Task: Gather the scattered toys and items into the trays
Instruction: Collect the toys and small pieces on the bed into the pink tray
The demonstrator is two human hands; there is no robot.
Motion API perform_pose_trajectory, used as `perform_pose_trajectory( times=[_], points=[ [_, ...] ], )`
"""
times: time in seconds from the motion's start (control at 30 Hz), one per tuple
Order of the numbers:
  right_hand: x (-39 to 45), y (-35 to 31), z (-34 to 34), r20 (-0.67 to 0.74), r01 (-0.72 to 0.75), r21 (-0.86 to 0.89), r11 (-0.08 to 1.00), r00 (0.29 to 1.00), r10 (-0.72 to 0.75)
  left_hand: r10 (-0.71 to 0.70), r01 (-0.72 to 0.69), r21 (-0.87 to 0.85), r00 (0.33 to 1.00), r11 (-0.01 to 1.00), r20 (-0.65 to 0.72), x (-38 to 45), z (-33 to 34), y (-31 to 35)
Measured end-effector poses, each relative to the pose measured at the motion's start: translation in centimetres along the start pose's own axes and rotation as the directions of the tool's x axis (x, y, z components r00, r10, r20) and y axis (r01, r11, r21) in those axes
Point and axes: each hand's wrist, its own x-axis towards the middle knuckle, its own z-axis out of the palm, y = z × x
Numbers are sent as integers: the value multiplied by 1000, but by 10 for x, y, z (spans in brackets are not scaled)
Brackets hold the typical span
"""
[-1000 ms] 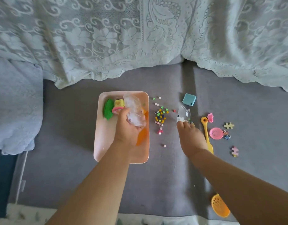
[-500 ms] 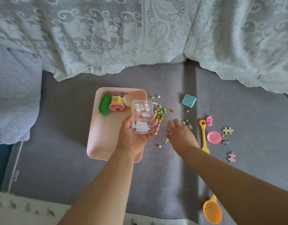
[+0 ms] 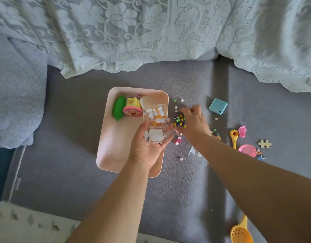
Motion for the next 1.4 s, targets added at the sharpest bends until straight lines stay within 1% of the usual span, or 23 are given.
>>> perform_pose_trajectory(
  times=[0.2, 0.33, 0.4, 0.53, 0.6, 0.67, 0.77, 0.87, 0.93, 1.03, 1.1, 1.2, 1.27, 1.33, 1.4],
  points=[
    [10, -2, 10, 17, 67, -22, 998, 998, -66, 17, -17, -17, 1000, 1000, 16, 0, 2, -1],
    [8, -2, 13, 2, 51, -49, 998, 999, -50, 22, -21, -28, 999, 999, 26, 0, 1, -1],
    [5, -2, 13, 10, 39, -30, 999, 999, -38, 23, -22, -35, 999, 999, 27, -1, 2, -2],
    [2, 0, 8, 3, -56, 89, 994, 998, 56, 28, -26, -47, 999, 999, 46, -3, 8, -6],
    [-1, 2, 1, -1, -113, 218, 969, 993, 116, 31, -28, -52, 998, 998, 60, -5, 12, -11],
    [-7, 4, -7, -30, -142, 362, 921, 986, 164, 25, -22, -42, 998, 999, 64, -8, 16, -18],
    [-19, 7, -25, -84, -134, 506, 852, 976, 203, -15, 15, -15, 999, 1000, 52, -10, 21, -32],
    [-34, 8, -52, -170, -61, 616, 785, 963, 208, -38, 38, -6, 999, 999, -15, -11, 31, -47],
    [-43, 7, -63, -214, -9, 635, 772, 959, 187, -47, 47, 0, 997, 999, -68, -11, 39, -55],
    [-52, 9, -67, -236, 71, 532, 844, 969, 67, -56, 56, -2, 992, 998, -116, -6, 51, -68],
    [-54, 9, -60, -203, 133, 444, 886, 978, -45, -46, 47, 7, 988, 999, -149, 1, 56, -74],
    [-51, 10, -47, -115, 196, 371, 908, 980, -164, -15, 25, 35, 967, 999, -254, 15, 52, -78],
    [-46, 10, -40, -100, 223, 392, 893, 975, -199, 21, -4, 53, 950, 999, -312, 23, 44, -78],
    [-42, 10, -36, -137, 246, 460, 853, 969, -206, 55, -30, 80, 939, 996, -340, 27, 37, -75],
    [-34, 10, -34, -199, 247, 505, 827, 966, -167, 78, -43, 103, 929, 994, -363, 27, 30, -73]
  ],
)
